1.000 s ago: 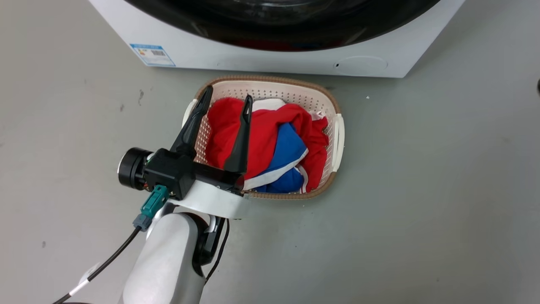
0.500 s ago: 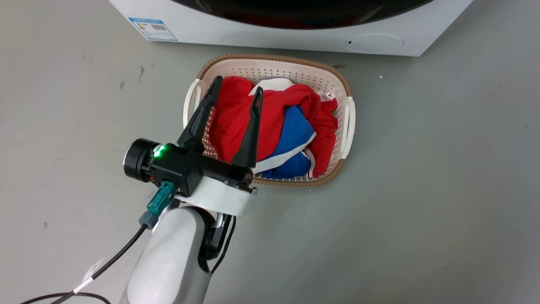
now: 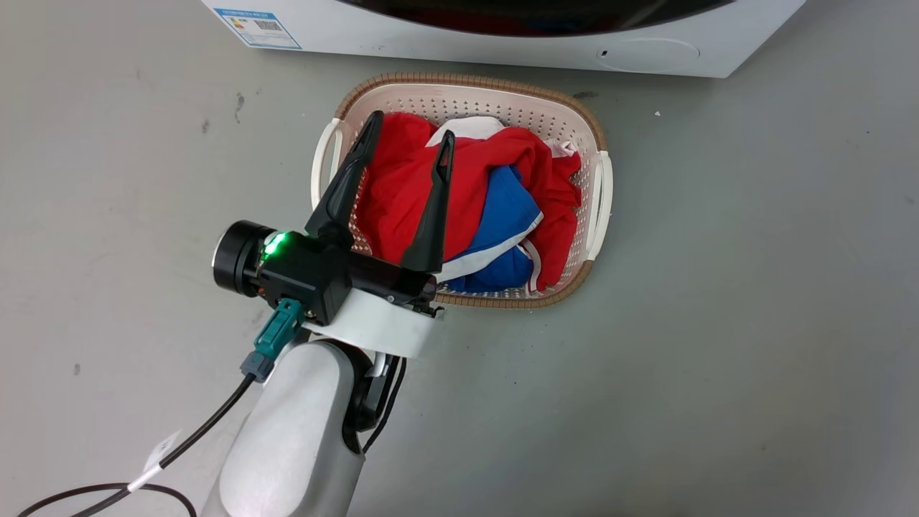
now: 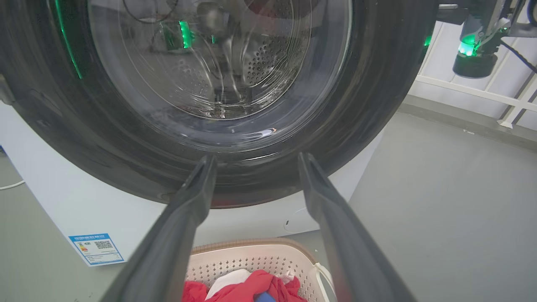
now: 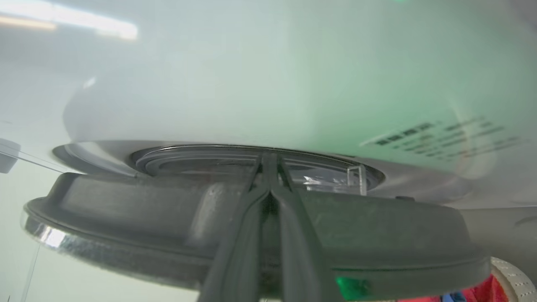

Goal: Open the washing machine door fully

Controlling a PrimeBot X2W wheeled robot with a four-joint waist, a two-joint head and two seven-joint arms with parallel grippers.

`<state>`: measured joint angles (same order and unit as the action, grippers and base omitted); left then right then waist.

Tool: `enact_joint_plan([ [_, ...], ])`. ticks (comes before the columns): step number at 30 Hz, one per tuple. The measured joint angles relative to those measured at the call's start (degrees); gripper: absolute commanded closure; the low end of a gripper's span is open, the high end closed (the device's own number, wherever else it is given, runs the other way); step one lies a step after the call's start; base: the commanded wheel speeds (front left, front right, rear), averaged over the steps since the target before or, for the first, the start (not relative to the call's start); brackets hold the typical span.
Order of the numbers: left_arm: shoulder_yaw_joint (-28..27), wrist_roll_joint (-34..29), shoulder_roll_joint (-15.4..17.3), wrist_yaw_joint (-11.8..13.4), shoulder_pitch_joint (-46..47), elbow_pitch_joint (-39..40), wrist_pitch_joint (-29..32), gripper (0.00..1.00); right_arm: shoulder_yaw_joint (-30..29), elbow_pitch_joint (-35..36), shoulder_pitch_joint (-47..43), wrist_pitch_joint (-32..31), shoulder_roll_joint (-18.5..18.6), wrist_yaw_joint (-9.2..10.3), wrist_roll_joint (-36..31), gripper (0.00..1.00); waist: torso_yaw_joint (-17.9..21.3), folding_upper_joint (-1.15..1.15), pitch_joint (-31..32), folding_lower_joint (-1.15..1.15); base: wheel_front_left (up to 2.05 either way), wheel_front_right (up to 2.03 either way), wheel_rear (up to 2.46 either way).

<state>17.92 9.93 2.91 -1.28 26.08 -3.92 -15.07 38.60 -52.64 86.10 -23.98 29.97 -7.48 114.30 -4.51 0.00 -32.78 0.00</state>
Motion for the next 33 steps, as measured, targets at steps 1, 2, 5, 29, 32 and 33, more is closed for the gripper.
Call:
enact_joint_plan([
  [1, 0.03, 0.01, 0.00, 0.01, 0.02, 0.00, 0.00, 0.00, 0.38, 0.07, 0.04, -0.58, 0.18, 0.00, 0.30, 1.00, -0.02, 0.00, 0.00, 0.00, 0.00, 0.00, 0.00],
  [2, 0.03, 0.09, 0.00, 0.03, 0.02, -0.01, 0.00, 0.00, 0.86, 0.30, 0.08, -1.03, 0.42, 0.00, 0.37, 1.00, -0.04, 0.00, 0.03, 0.00, 0.00, 0.00, 0.00],
  [5, -0.04, 0.09, 0.00, 0.26, 0.02, -0.24, 0.00, 0.00, 2.07, 1.00, -0.14, -2.00, 0.90, 0.00, 0.92, 1.00, -0.04, 0.00, 0.29, 0.00, 0.00, 0.00, 0.00],
  [29, -1.65, 0.03, -0.01, -1.23, -7.17, -5.16, 0.00, 0.00, 16.69, 19.97, -16.83, -4.75, 4.56, 0.07, 6.83, 1.00, 0.87, 0.00, 12.62, 0.01, 0.00, 0.00, 0.00],
  [32, -1.83, 0.42, -0.01, -1.24, -8.31, -5.58, 0.00, 0.00, 19.02, 23.70, -19.14, -3.34, 5.55, 0.07, 8.06, 1.00, 0.46, 0.00, 14.69, 0.01, 0.00, 0.00, 0.00],
  [33, -1.85, 0.44, -0.01, -1.24, -8.78, -5.68, 0.00, 0.00, 19.90, 24.99, -19.92, -2.93, 6.11, 0.08, 8.47, 1.00, 0.27, 0.00, 15.40, 0.01, 0.00, 0.00, 0.00],
])
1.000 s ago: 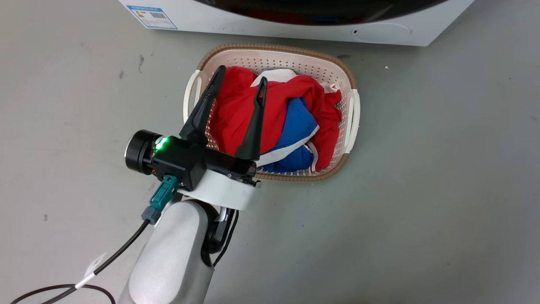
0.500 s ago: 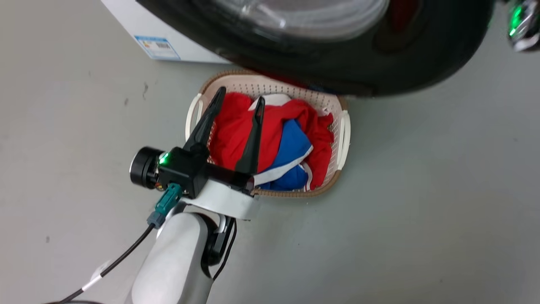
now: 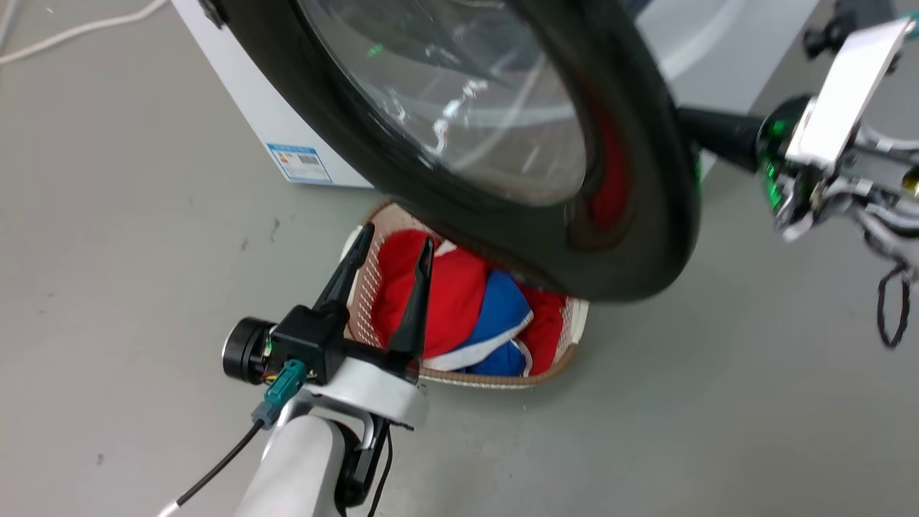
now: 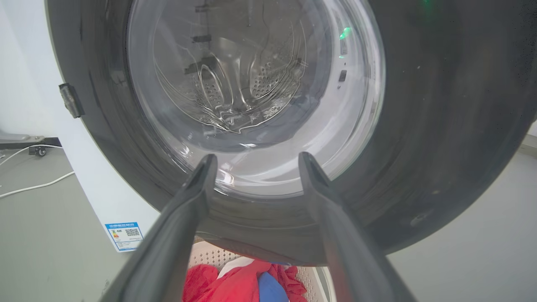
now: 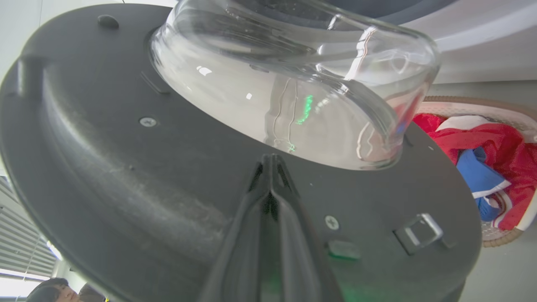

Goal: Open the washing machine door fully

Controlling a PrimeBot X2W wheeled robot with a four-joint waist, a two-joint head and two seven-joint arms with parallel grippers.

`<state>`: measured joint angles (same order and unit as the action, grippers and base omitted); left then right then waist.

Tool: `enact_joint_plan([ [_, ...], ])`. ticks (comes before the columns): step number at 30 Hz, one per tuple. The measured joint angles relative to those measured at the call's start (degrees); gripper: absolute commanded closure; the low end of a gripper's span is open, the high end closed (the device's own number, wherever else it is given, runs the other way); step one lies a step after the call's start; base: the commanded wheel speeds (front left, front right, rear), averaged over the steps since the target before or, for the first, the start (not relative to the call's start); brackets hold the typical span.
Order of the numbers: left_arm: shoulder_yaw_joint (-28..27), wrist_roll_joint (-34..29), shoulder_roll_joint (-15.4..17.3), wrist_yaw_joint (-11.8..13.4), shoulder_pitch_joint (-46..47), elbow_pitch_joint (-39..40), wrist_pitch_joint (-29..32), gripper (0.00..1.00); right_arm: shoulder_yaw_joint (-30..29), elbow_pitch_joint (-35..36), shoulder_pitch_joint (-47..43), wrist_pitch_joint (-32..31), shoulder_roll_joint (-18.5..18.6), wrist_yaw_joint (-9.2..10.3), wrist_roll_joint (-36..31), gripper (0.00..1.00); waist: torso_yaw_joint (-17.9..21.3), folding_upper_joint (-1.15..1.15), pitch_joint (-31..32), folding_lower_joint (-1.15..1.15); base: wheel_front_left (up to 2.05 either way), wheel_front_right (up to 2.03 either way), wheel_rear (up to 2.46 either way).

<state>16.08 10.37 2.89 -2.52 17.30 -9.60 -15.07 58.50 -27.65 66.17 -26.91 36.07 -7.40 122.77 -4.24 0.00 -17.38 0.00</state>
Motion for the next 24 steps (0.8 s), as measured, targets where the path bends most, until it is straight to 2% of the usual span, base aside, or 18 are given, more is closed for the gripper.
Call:
enact_joint_plan([
  [7, -0.48, 0.20, 0.00, -0.02, -2.91, -0.81, 0.00, 0.00, 6.02, 9.65, -4.95, 5.79, 2.47, 0.00, 5.15, 1.00, -2.33, 0.00, 4.65, 0.00, 0.00, 0.00, 0.00],
  [11, -0.93, -0.04, 0.04, -0.11, -3.94, -1.01, 0.00, 0.00, 8.25, 12.45, -6.19, 8.14, 2.82, 0.00, 7.00, 1.00, -3.27, 0.00, 5.92, 0.00, 0.00, 0.00, 0.00],
  [20, -1.68, -0.31, 0.29, -0.80, -7.16, -2.02, 0.00, 0.00, 12.47, 18.72, -9.86, 14.46, 1.93, 0.00, 10.45, 1.00, -5.25, 0.00, 9.18, 0.01, 0.00, 0.00, 0.00],
  [24, -1.81, -0.27, 0.27, -0.85, -7.91, -2.21, 0.00, 0.00, 12.61, 19.73, -11.23, 16.29, 1.11, 0.00, 11.36, 1.00, -5.26, 0.00, 9.92, 0.00, 0.00, 0.00, 0.00],
])
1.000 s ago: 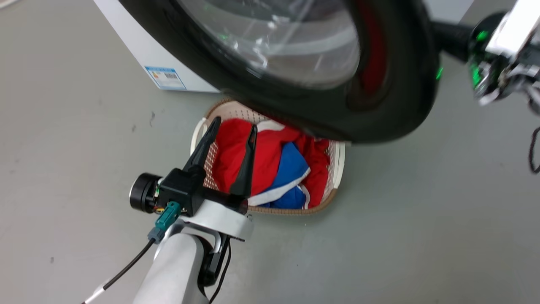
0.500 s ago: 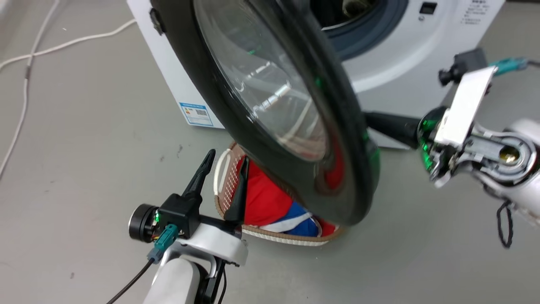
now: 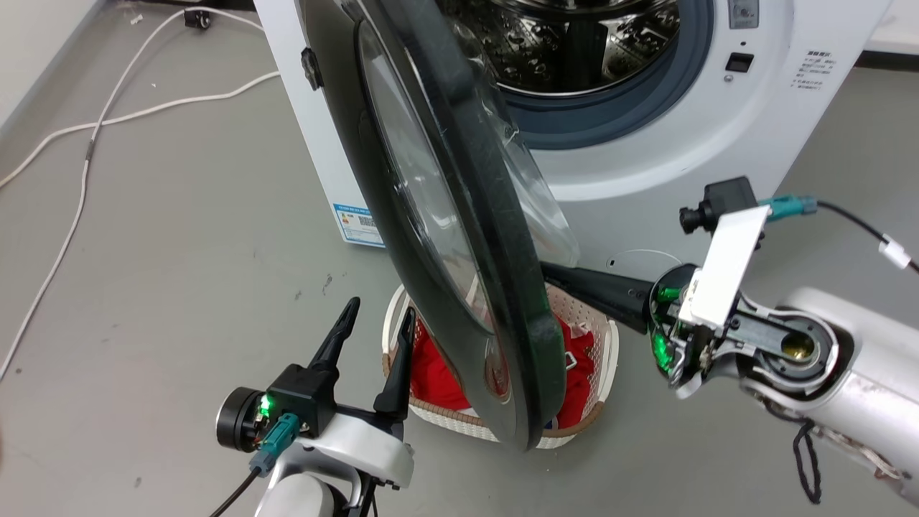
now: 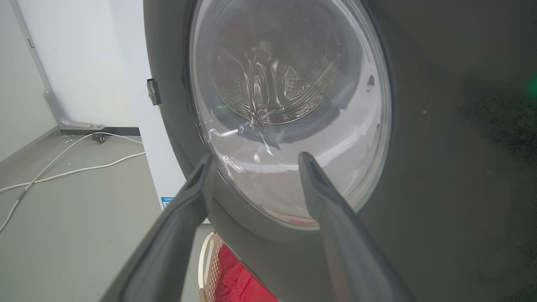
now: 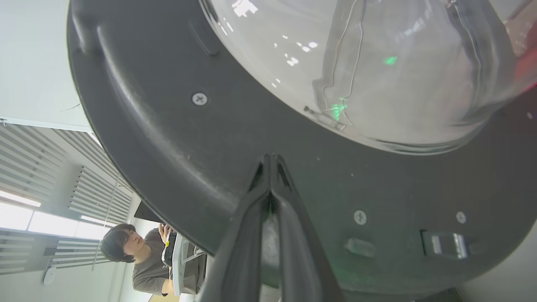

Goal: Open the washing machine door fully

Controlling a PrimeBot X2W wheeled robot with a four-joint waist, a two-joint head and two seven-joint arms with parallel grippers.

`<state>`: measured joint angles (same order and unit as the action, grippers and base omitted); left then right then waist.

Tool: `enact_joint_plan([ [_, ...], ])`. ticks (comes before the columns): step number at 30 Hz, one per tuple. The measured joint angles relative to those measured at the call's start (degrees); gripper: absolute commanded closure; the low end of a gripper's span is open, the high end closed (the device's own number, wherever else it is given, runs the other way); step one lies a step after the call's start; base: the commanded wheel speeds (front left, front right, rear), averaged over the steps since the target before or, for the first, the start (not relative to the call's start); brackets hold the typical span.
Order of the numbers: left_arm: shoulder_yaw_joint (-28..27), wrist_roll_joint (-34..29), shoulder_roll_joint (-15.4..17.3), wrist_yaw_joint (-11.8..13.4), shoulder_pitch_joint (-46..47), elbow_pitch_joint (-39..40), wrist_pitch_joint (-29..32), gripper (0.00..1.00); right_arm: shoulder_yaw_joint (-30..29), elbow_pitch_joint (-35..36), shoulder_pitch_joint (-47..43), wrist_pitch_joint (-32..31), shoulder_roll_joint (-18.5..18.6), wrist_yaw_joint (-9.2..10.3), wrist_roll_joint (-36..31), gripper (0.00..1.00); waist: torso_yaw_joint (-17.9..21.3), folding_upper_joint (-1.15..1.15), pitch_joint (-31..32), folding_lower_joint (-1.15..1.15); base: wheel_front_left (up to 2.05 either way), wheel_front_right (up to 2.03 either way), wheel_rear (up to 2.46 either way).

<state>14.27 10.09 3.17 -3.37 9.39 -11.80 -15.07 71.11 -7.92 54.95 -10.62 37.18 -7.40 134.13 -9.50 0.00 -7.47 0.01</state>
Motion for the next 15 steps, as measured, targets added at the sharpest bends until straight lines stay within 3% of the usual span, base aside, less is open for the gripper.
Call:
enact_joint_plan([
  [3, -0.07, 0.04, -0.02, -0.01, -0.34, -0.36, 0.00, 0.00, -0.15, 0.76, -1.53, 1.52, -0.40, 0.00, 0.31, 1.00, 0.09, 0.00, 0.77, 0.00, 0.00, 0.00, 0.00],
  [11, -1.01, 0.35, -0.03, -0.11, -1.65, -0.96, 0.00, 0.00, -8.89, 3.64, -9.53, 9.75, -0.54, -0.01, 1.19, 1.00, 1.29, 0.00, 3.11, 0.00, 0.00, 0.00, 0.00],
  [12, -1.75, 0.77, 0.02, -0.09, -2.42, -1.07, 0.00, 0.00, -16.33, 6.34, -16.01, 13.96, -0.08, -0.01, 0.99, 1.00, 2.67, 0.00, 4.03, 0.00, 0.00, 0.00, 0.00],
  [15, -2.37, 0.86, 0.20, -0.09, -2.80, -1.23, 0.00, 0.00, -21.39, 8.46, -21.34, 16.78, 0.77, -0.01, -0.30, 1.00, 3.84, 0.00, 4.60, 0.00, 0.00, 0.00, 0.00],
])
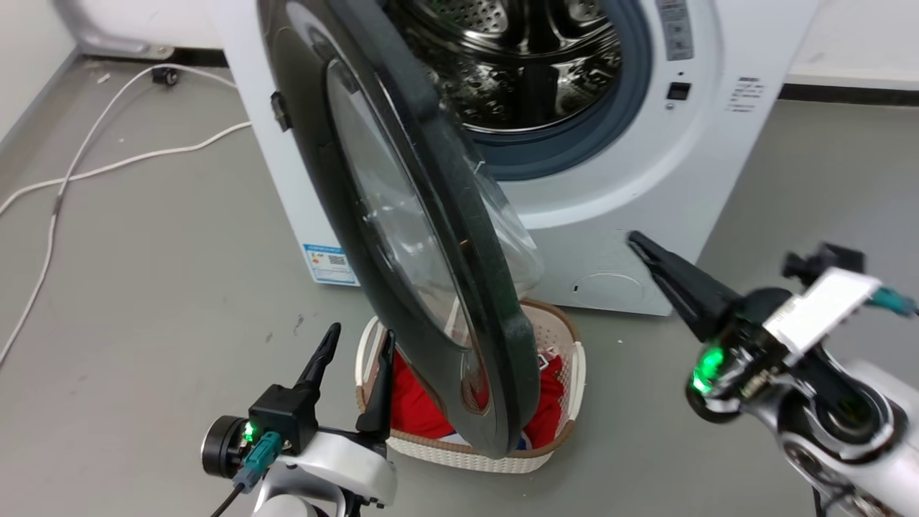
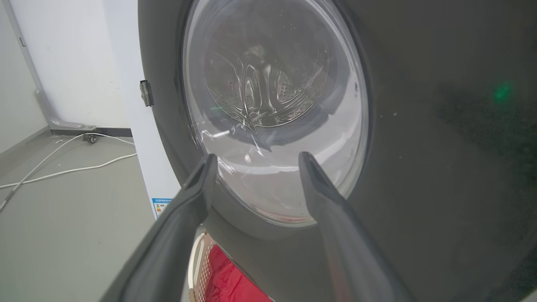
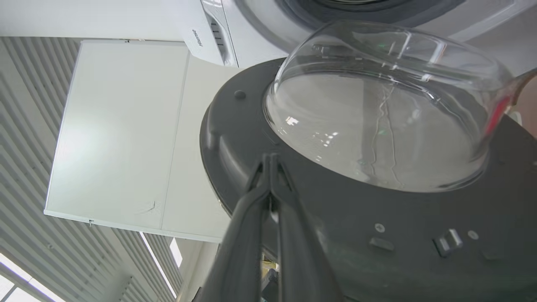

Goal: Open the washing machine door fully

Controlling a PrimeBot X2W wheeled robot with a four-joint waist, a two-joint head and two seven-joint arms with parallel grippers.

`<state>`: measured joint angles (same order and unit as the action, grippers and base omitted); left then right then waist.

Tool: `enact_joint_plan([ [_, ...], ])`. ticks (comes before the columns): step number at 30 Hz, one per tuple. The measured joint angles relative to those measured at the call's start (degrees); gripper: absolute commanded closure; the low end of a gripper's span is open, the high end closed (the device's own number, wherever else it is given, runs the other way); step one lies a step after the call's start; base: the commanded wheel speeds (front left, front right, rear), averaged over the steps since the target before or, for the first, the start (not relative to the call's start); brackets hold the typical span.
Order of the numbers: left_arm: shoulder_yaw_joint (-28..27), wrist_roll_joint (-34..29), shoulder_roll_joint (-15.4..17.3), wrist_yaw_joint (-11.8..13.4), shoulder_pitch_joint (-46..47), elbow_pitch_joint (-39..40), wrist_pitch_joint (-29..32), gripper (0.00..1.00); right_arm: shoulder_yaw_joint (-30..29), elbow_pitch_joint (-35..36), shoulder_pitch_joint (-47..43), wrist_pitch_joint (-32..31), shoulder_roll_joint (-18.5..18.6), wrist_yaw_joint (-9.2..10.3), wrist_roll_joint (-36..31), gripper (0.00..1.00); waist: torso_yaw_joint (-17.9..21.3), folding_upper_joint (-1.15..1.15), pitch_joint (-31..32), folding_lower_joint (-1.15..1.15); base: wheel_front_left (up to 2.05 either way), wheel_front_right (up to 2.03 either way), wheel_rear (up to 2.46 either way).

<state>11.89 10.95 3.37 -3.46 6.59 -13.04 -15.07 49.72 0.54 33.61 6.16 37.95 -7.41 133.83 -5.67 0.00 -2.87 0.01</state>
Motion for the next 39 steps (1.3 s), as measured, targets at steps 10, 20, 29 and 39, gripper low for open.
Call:
enact_joint_plan([
  [10, -2.02, 0.53, 1.02, 0.43, -2.57, -0.77, 0.00, 0.00, -5.09, -2.56, -13.91, 8.60, 3.28, 0.00, -15.11, 0.18, 3.93, 0.00, 2.61, 0.00, 0.00, 0.00, 0.00],
  [20, -3.16, 0.80, 1.69, 0.86, -3.15, -1.48, 0.00, 0.00, -25.06, -16.88, -24.26, 8.91, -4.32, 0.00, -49.52, 0.00, 6.55, 0.00, 3.71, 0.00, 0.00, 0.00, 0.00],
  [29, -3.44, 0.27, 2.02, 1.46, -3.13, -1.31, 0.00, 0.00, -47.45, -14.63, -30.11, 8.92, -17.77, -0.01, -94.66, 0.00, 7.33, 0.00, 4.18, 0.00, 0.00, 0.00, 0.00],
  [39, -3.67, -0.13, 2.44, 2.02, -2.83, -1.15, 0.00, 0.00, -54.86, 2.80, -38.28, -0.70, -31.05, -0.09, -122.74, 0.00, 7.26, 0.00, 3.87, 0.00, 0.00, 0.00, 0.00],
])
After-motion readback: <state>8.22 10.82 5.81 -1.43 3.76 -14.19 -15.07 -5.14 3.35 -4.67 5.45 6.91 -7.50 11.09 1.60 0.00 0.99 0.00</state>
